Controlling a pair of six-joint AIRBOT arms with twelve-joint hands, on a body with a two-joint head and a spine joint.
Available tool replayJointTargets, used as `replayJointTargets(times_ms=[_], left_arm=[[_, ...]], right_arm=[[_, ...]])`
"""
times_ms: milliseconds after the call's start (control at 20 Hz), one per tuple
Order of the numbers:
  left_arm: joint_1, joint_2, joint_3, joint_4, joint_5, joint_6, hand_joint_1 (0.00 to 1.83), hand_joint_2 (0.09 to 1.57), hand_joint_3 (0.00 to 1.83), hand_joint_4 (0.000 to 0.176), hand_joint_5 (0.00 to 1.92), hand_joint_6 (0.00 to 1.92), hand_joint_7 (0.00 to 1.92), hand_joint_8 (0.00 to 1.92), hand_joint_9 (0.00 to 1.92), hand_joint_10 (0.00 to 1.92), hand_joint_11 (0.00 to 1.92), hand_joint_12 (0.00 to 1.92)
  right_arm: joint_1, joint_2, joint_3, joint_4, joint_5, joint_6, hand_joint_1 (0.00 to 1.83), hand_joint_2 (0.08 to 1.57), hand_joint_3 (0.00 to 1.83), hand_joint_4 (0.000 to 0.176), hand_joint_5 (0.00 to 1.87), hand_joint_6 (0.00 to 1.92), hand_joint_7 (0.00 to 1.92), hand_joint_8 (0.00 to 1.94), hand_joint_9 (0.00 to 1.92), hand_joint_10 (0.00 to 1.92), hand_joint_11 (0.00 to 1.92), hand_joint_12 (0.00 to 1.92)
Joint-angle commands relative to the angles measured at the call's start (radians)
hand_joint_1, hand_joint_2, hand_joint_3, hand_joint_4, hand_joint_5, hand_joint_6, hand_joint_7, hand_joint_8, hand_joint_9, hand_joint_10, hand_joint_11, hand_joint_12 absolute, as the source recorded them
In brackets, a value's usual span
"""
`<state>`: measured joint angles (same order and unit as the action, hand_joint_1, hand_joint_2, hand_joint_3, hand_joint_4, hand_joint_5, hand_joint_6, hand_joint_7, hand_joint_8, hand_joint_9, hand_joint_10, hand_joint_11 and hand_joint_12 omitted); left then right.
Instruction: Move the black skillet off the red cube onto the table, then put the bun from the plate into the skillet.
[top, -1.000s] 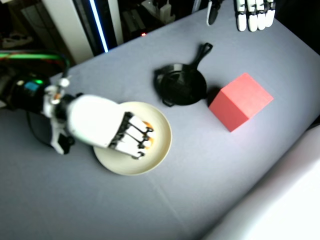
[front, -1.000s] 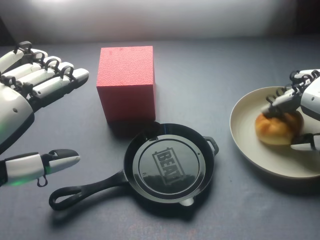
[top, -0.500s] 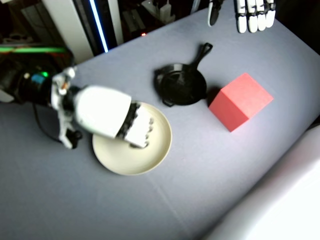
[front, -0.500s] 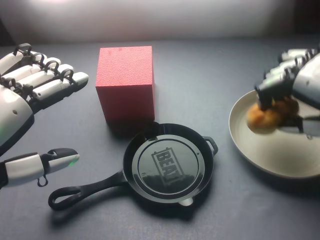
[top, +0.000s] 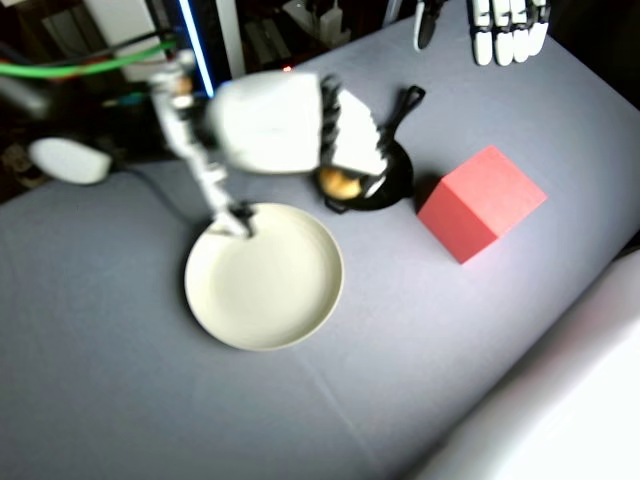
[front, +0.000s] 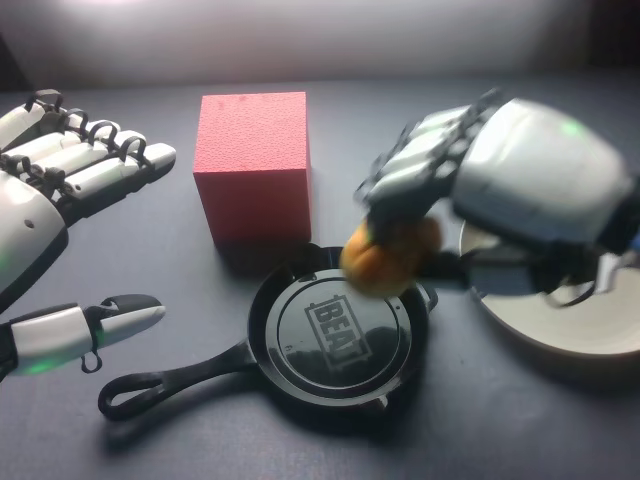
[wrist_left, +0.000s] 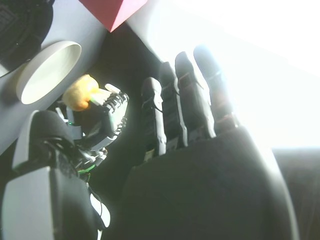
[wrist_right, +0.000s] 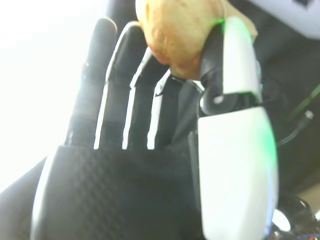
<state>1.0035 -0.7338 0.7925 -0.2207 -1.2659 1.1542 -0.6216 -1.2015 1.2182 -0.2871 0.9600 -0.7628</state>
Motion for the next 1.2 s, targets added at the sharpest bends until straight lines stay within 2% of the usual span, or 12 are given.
replayJointTargets(times_ms=[0, 150, 300, 350, 400, 450, 550, 600, 700, 900, 1050, 1150], left_arm=[[-0.003, 0.001, -0.001, 0.008, -0.127, 0.002, 0.43, 1.11, 0.01, 0.023, 0.34, 0.0, 0.32, 0.0, 0.28, 0.0, 0.0, 0.74], [-0.003, 0.0, 0.001, 0.008, -0.125, 0.002, 0.4, 1.11, 0.0, 0.019, 0.35, 0.0, 0.32, 0.0, 0.28, 0.0, 0.0, 0.78], [-0.003, -0.001, 0.0, 0.008, -0.123, 0.002, 0.42, 1.13, 0.0, 0.006, 0.35, 0.01, 0.31, 0.0, 0.26, 0.0, 0.0, 0.75], [-0.003, -0.002, -0.001, 0.008, -0.121, 0.002, 0.43, 1.13, 0.0, 0.011, 0.34, 0.0, 0.31, 0.0, 0.25, 0.0, 0.0, 0.68], [-0.002, -0.004, -0.001, 0.008, -0.116, 0.002, 0.46, 1.14, 0.0, 0.01, 0.33, 0.0, 0.28, 0.0, 0.22, 0.0, 0.0, 0.63], [-0.002, -0.004, -0.001, 0.007, -0.114, 0.002, 0.5, 1.14, 0.0, 0.024, 0.32, 0.0, 0.28, 0.0, 0.22, 0.0, 0.0, 0.61], [-0.002, -0.005, -0.001, 0.007, -0.117, 0.002, 0.52, 1.13, 0.0, 0.023, 0.31, 0.0, 0.29, 0.0, 0.24, 0.0, 0.0, 0.66], [-0.001, -0.005, -0.002, 0.007, -0.12, 0.002, 0.51, 1.14, 0.0, 0.024, 0.31, 0.0, 0.29, 0.0, 0.24, 0.0, 0.0, 0.67], [0.002, -0.005, -0.002, 0.005, -0.121, 0.002, 0.52, 1.13, 0.0, 0.026, 0.32, 0.0, 0.3, 0.0, 0.26, 0.01, 0.0, 0.76], [0.006, -0.005, -0.004, 0.0, -0.126, 0.002, 0.49, 1.14, 0.0, 0.046, 0.3, 0.0, 0.3, 0.0, 0.26, 0.01, 0.0, 0.69], [0.011, -0.003, -0.007, -0.005, -0.139, 0.001, 0.45, 1.14, 0.0, 0.05, 0.28, 0.0, 0.28, 0.0, 0.23, 0.0, 0.0, 0.63], [0.015, 0.0, -0.009, -0.012, -0.159, 0.001, 0.45, 1.13, 0.0, 0.052, 0.3, 0.0, 0.31, 0.0, 0.26, 0.01, 0.0, 0.7]], right_arm=[[0.018, -0.01, 0.009, 0.017, 0.077, 0.0, 1.36, 1.16, 0.0, 0.0, 0.92, 0.96, 0.83, 1.29, 0.85, 1.32, 0.67, 1.34], [0.033, -0.062, 0.03, -0.016, 0.009, 0.008, 1.35, 1.15, 0.0, 0.0, 0.92, 0.97, 0.85, 1.23, 0.87, 1.33, 0.71, 1.49], [0.034, -0.083, 0.04, -0.031, -0.034, 0.008, 1.19, 1.26, 0.01, 0.0, 0.82, 1.12, 0.59, 1.7, 0.62, 1.56, 0.66, 1.75], [0.034, -0.083, 0.04, -0.031, -0.04, 0.008, 1.09, 1.17, 0.0, 0.057, 0.45, 0.6, 0.16, 0.76, 0.17, 0.98, 0.08, 1.44], [0.034, -0.082, 0.04, -0.03, -0.044, 0.01, 1.08, 1.14, 0.0, 0.11, 0.42, 0.23, 0.2, 0.33, 0.19, 0.56, 0.02, 1.23], [0.034, -0.082, 0.04, -0.03, -0.045, 0.012, 0.99, 1.14, 0.0, 0.157, 0.33, 0.06, 0.15, 0.1, 0.16, 0.23, 0.0, 0.99], [0.034, -0.078, 0.033, -0.019, -0.043, 0.014, 0.94, 1.14, 0.0, 0.175, 0.24, 0.0, 0.08, 0.01, 0.1, 0.02, 0.0, 0.74], [0.028, -0.063, 0.028, -0.001, -0.03, 0.014, 0.97, 1.12, 0.0, 0.168, 0.24, 0.0, 0.07, 0.0, 0.09, 0.01, 0.0, 0.63], [0.003, -0.031, 0.018, 0.033, 0.008, 0.015, 1.1, 1.01, 0.0, 0.079, 0.31, 0.0, 0.14, 0.01, 0.13, 0.0, 0.0, 0.51], [-0.03, 0.055, -0.009, 0.069, 0.074, 0.015, 1.13, 0.99, 0.0, 0.071, 0.26, 0.0, 0.12, 0.0, 0.13, 0.0, 0.0, 0.64], [-0.077, 0.126, -0.039, 0.131, 0.196, 0.015, 0.93, 1.06, 0.01, 0.167, 0.24, 0.0, 0.11, 0.0, 0.12, 0.0, 0.0, 0.56], [-0.124, 0.171, -0.063, 0.182, 0.297, 0.015, 0.81, 1.09, 0.01, 0.122, 0.24, 0.0, 0.14, 0.01, 0.11, 0.0, 0.0, 0.4]])
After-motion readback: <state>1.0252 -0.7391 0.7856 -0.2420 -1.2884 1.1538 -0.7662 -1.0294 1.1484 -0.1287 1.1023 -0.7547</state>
